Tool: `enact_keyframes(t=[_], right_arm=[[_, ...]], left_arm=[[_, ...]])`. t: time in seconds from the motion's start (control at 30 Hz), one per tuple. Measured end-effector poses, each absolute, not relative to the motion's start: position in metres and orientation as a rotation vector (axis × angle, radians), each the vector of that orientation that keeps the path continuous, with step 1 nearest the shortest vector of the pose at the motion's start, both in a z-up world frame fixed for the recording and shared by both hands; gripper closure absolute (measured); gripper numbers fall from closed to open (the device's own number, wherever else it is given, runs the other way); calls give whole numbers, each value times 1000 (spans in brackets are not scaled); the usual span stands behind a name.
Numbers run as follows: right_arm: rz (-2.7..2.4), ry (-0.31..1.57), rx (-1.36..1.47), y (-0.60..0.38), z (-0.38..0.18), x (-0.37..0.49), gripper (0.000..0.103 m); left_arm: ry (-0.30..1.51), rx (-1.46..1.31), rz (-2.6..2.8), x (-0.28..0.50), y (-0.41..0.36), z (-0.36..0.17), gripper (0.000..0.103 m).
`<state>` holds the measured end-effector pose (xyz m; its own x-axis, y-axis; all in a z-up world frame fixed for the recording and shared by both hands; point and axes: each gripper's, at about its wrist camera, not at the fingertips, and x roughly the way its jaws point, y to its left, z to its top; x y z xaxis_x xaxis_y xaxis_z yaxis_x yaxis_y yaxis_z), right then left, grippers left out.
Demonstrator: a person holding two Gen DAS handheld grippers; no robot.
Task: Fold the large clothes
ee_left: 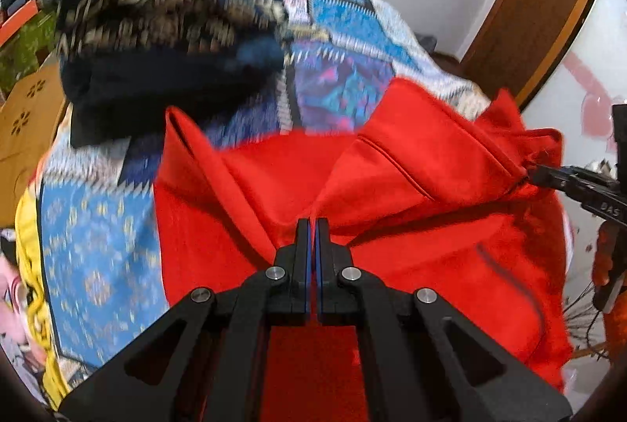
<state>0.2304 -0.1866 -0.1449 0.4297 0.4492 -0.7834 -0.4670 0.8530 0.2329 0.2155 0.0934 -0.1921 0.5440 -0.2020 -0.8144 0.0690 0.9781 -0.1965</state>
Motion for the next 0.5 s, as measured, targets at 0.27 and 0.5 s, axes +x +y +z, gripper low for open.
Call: enact_keyframes(t=[0.27, 0.5], right_arm=[[543, 952, -65, -189, -158, 196, 84], [495, 953, -10, -207, -156, 182, 82]], left_arm=[[1038, -99, -97, 189, 89, -219, 102], [1038, -136, 21, 168, 110, -210, 76]])
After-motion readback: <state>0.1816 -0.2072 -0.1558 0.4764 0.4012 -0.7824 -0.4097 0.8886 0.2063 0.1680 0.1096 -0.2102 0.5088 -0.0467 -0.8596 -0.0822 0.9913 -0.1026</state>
